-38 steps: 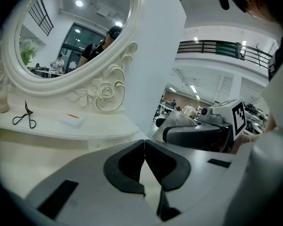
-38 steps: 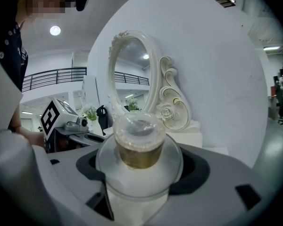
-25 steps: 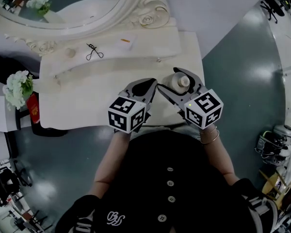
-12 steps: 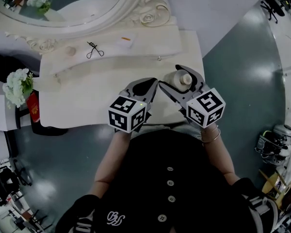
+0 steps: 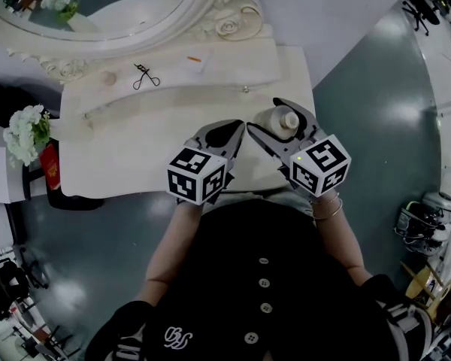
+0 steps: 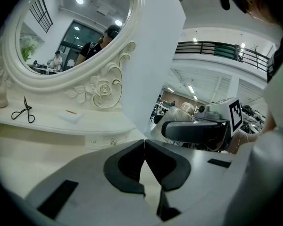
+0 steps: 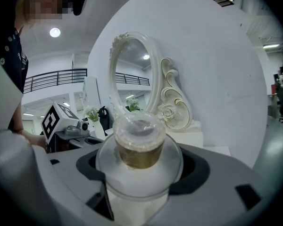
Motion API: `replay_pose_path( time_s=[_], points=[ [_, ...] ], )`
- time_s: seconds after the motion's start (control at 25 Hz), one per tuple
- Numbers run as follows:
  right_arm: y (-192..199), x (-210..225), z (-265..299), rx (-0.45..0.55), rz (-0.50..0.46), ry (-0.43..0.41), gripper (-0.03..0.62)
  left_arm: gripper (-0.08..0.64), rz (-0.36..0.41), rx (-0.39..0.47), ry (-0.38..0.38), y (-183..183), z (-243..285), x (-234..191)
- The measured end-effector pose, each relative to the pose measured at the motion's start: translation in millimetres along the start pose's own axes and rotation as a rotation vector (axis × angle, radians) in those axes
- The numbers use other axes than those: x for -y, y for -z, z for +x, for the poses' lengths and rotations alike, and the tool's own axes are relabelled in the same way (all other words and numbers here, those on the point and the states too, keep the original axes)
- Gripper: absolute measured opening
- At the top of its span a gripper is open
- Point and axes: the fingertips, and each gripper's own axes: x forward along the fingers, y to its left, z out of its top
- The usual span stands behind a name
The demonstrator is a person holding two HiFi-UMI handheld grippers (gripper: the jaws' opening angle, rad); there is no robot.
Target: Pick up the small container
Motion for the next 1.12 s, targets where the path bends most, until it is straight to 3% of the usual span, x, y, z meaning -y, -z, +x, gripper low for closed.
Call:
replay_pose_path(
  time_s=[1.12],
  points=[
    [-3.2,2.7,-0.5,0.006,-0.014,0.03,0.341,0.012,-0.008,0.0,-0.004,4.8,-2.8,0.8]
  ],
)
